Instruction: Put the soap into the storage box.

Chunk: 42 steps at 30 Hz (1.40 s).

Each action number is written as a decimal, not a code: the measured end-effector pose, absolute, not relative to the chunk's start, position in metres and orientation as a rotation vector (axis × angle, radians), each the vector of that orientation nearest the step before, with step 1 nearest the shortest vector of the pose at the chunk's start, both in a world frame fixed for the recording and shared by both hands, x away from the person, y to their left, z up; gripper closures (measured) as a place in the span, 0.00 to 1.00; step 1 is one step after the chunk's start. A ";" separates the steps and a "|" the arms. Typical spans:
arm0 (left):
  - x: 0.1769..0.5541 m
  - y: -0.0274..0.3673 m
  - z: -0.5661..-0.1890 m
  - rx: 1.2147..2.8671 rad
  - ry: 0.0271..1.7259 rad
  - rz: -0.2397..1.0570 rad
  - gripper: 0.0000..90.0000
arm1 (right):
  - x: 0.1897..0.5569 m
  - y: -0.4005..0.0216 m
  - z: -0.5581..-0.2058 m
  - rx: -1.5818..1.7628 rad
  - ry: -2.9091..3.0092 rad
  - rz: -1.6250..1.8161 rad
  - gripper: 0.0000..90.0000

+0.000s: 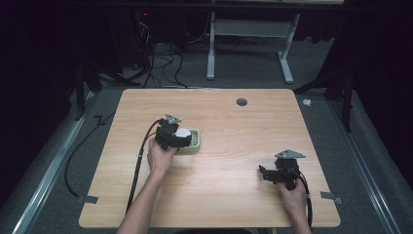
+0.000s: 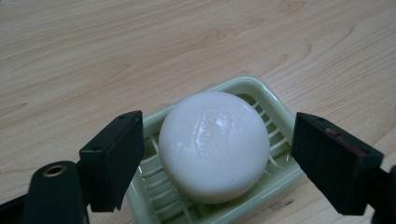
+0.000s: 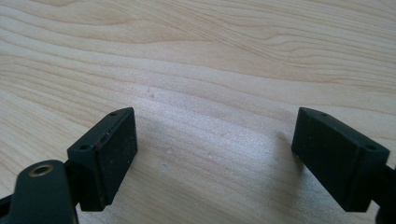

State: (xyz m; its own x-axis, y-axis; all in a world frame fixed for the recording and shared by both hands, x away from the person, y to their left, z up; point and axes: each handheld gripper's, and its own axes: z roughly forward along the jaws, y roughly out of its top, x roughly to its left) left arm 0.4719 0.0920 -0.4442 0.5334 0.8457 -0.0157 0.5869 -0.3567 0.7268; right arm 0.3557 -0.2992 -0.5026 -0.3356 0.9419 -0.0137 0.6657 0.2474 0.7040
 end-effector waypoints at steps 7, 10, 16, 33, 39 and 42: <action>0.468 0.095 -0.439 2.070 1.152 0.487 0.21 | 0.356 -0.299 -0.503 1.465 2.089 0.848 0.17; 0.466 0.096 -0.437 2.062 1.150 0.491 0.21 | 0.356 -0.299 -0.503 1.464 2.089 0.848 0.17; 0.461 0.099 -0.432 2.058 1.145 0.493 0.21 | 0.356 -0.299 -0.503 1.465 2.089 0.848 0.17; 0.450 0.104 -0.423 2.053 1.128 0.503 0.21 | 0.356 -0.299 -0.503 1.464 2.089 0.847 0.17; 0.445 0.105 -0.419 2.045 1.123 0.506 0.21 | 0.356 -0.299 -0.503 1.464 2.089 0.847 0.17; 0.442 0.107 -0.419 2.039 1.125 0.506 0.21 | 0.356 -0.299 -0.503 1.464 2.089 0.847 0.17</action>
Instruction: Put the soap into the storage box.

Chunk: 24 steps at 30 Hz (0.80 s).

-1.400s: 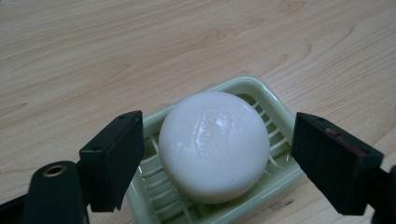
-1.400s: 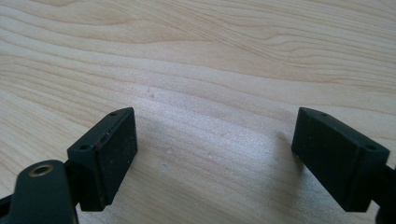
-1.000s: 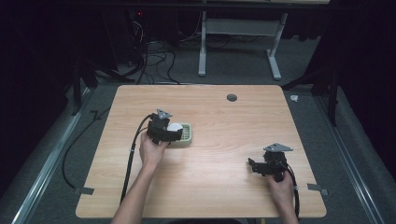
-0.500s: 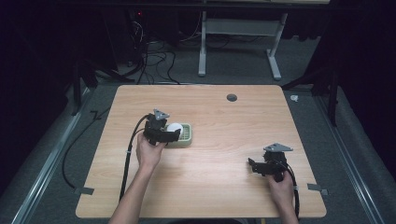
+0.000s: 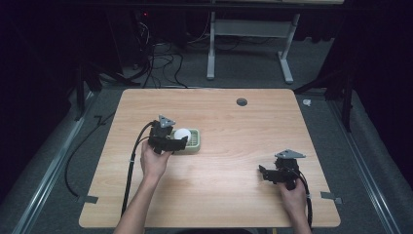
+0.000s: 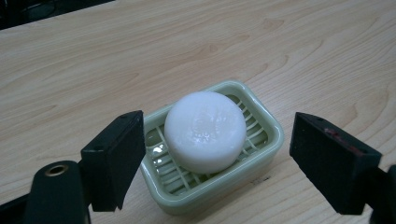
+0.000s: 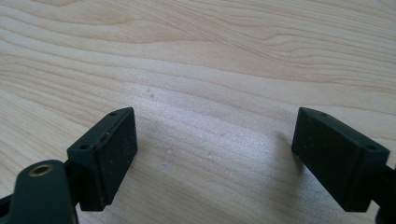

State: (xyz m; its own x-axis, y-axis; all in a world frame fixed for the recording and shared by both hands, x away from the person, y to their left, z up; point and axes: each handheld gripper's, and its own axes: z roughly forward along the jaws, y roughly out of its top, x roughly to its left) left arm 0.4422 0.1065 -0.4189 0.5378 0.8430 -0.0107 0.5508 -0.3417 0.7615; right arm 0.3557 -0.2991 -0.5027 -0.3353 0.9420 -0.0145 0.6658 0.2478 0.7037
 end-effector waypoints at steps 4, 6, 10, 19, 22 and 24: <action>0.439 0.110 -0.417 2.029 1.128 0.507 0.22 | 0.356 -0.299 -0.503 1.464 2.089 0.847 0.17; 0.437 0.112 -0.415 2.025 1.128 0.511 0.22 | 0.356 -0.299 -0.503 1.464 2.089 0.847 0.17; 0.433 0.115 -0.414 2.012 1.130 0.518 0.22 | 0.356 -0.299 -0.503 1.464 2.089 0.847 0.17; 0.428 0.121 -0.411 1.999 1.131 0.523 0.22 | 0.356 -0.299 -0.503 1.463 2.089 0.847 0.17; 0.426 0.123 -0.409 1.994 1.130 0.520 0.22 | 0.356 -0.299 -0.503 1.464 2.090 0.847 0.17; 0.425 0.124 -0.408 1.998 1.130 0.526 0.22 | 0.356 -0.299 -0.503 1.464 2.090 0.847 0.17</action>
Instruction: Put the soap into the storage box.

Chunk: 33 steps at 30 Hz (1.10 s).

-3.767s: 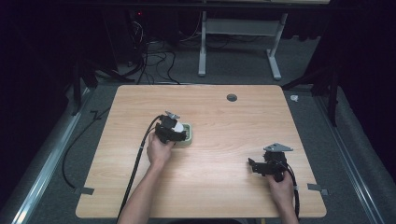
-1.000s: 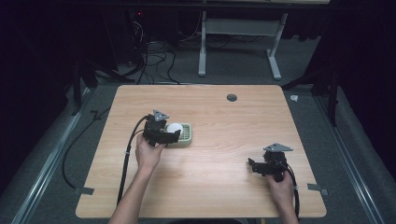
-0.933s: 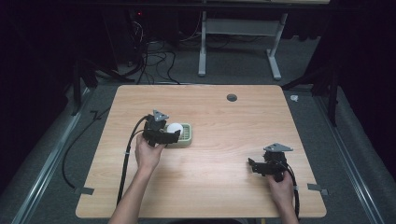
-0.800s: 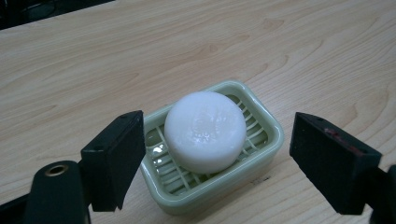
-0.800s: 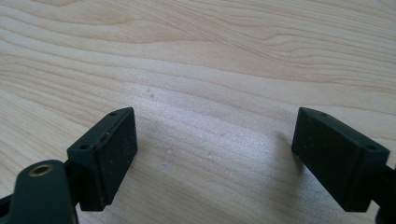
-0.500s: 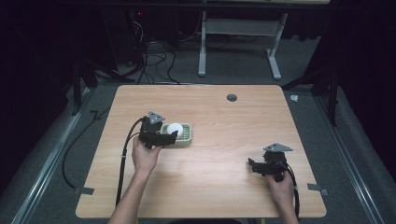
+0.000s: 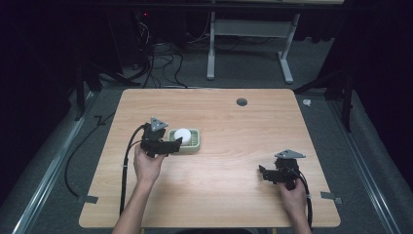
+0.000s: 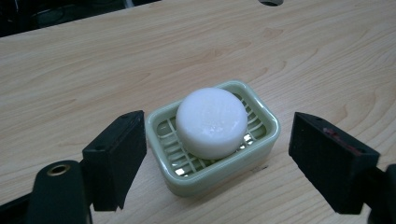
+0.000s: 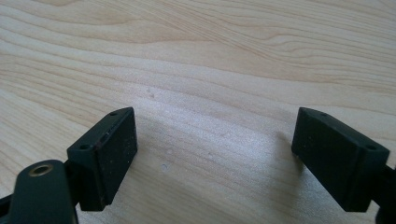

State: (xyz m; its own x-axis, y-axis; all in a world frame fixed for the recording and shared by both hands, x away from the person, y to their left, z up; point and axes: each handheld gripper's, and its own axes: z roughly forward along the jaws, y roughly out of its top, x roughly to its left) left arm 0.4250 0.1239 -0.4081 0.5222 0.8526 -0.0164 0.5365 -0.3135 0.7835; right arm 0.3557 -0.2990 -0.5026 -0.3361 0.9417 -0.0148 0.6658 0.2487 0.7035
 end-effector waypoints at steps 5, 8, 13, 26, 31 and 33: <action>0.422 0.127 -0.406 1.992 1.130 0.531 0.22 | 0.356 -0.299 -0.503 1.464 2.090 0.847 0.17; 0.420 0.129 -0.405 1.992 1.133 0.529 0.22 | 0.356 -0.299 -0.503 1.464 2.090 0.847 0.17; 0.417 0.132 -0.404 1.985 1.131 0.534 0.22 | 0.356 -0.299 -0.503 1.464 2.090 0.847 0.17; 0.407 0.144 -0.404 1.945 1.154 0.538 0.22 | 0.356 -0.299 -0.503 1.464 2.090 0.846 0.17; 0.404 0.147 -0.405 1.939 1.161 0.543 0.22 | 0.356 -0.299 -0.503 1.463 2.090 0.846 0.17; 0.402 0.148 -0.406 1.938 1.161 0.543 0.22 | 0.356 -0.299 -0.503 1.463 2.090 0.846 0.17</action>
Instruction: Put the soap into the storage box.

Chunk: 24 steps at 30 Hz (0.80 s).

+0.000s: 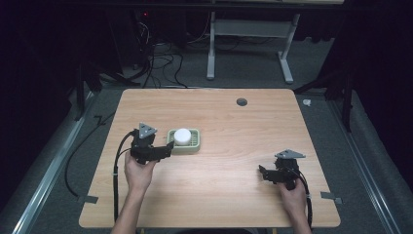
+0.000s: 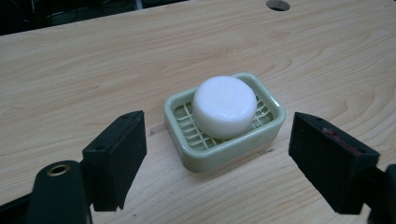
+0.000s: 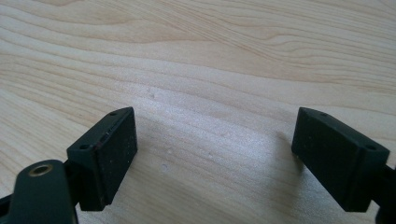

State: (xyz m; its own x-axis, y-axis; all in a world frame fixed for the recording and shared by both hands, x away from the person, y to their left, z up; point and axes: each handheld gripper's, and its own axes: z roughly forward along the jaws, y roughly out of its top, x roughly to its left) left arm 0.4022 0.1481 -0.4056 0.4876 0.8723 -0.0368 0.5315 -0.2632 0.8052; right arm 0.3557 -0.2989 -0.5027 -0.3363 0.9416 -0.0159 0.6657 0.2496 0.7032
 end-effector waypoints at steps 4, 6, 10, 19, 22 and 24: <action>0.398 0.151 -0.406 1.933 1.164 0.547 0.22 | 0.356 -0.299 -0.503 1.463 2.090 0.846 0.17; 0.396 0.152 -0.406 1.929 1.166 0.548 0.22 | 0.356 -0.299 -0.503 1.463 2.090 0.846 0.17; 0.393 0.155 -0.407 1.926 1.174 0.549 0.22 | 0.356 -0.299 -0.503 1.463 2.090 0.846 0.17; 0.386 0.163 -0.411 1.908 1.193 0.551 0.22 | 0.356 -0.299 -0.503 1.463 2.090 0.846 0.17; 0.384 0.164 -0.411 1.911 1.194 0.550 0.22 | 0.356 -0.299 -0.503 1.463 2.090 0.845 0.17; 0.383 0.166 -0.411 1.911 1.196 0.549 0.22 | 0.356 -0.299 -0.503 1.463 2.090 0.845 0.17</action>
State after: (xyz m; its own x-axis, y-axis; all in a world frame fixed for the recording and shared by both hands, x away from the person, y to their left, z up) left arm 0.3830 0.1655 -0.4115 0.4591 0.8870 -0.0493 0.5405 -0.2348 0.8079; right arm 0.3556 -0.2988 -0.5026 -0.3359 0.9418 -0.0157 0.6660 0.2493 0.7031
